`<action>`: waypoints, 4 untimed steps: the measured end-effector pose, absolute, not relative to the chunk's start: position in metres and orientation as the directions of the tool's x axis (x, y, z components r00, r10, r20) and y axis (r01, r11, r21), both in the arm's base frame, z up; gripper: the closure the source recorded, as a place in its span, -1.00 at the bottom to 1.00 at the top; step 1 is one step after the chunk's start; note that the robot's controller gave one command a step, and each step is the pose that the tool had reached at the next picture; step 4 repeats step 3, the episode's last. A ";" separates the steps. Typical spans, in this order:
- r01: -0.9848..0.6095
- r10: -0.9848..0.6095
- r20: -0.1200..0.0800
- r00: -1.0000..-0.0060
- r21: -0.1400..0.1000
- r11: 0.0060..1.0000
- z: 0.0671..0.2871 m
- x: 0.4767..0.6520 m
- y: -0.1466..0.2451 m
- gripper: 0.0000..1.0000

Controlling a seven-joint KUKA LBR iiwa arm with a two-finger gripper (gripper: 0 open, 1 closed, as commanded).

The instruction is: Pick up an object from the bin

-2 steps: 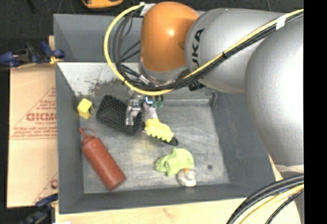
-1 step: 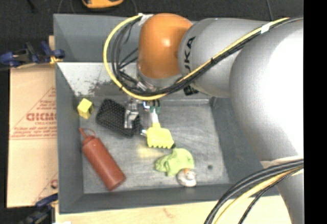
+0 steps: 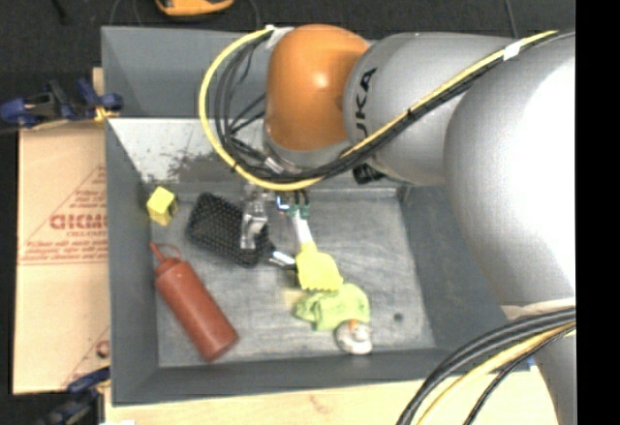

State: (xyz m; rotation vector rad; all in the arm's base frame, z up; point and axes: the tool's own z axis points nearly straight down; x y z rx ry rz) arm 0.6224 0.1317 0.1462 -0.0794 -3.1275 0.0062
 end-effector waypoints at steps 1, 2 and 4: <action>0.054 0.054 -0.009 -0.999 0.003 0.999 0.186 0.628 0.141 1.00; 0.054 0.054 -0.003 -0.999 0.001 0.999 0.159 0.615 0.136 1.00; 0.037 0.037 0.002 -0.999 -0.001 0.999 0.215 0.629 0.143 1.00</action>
Offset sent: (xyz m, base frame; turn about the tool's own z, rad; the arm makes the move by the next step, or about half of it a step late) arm -0.0096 0.0035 0.0115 0.0040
